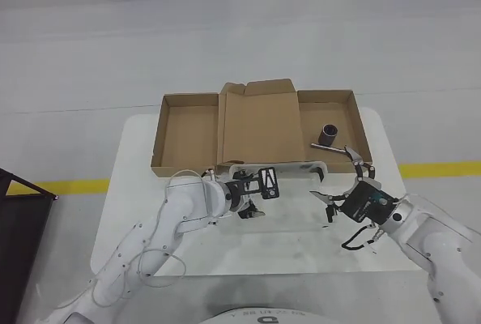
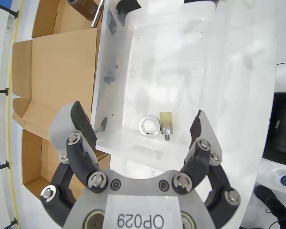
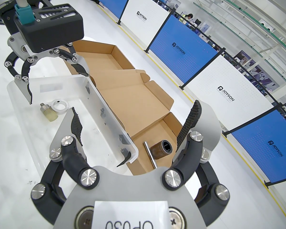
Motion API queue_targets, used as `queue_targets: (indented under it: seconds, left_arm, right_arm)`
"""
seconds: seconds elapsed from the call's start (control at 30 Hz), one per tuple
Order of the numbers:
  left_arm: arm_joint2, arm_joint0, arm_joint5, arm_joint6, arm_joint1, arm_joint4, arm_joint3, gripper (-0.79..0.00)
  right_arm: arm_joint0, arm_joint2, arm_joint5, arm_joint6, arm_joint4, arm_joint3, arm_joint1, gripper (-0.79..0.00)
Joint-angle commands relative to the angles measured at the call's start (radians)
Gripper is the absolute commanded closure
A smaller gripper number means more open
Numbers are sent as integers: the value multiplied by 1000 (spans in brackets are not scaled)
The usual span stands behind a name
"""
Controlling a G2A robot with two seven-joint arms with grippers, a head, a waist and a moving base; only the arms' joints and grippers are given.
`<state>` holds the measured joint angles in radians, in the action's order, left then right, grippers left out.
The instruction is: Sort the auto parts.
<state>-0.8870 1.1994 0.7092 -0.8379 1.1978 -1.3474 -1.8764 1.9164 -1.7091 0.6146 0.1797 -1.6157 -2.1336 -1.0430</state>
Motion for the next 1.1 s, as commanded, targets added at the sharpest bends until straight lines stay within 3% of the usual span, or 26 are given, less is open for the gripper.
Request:
queue_targets:
  seconds: [0.0,0.7,0.83,1.07]
  left_arm:
    - [0,0,0,0,0,0,0,-785]
    - [0,0,0,0,0,0,0,-785]
    - [25,1,26,-15,-3,-59,-8,-785]
    - [47,-55,72,-110,1,4,42,-785]
  right_arm:
    - [0,0,0,0,0,0,0,-785]
    - [0,0,0,0,0,0,0,-785]
    - [0,0,0,0,0,0,0,-785]
    - [0,0,0,0,0,0,0,-785]
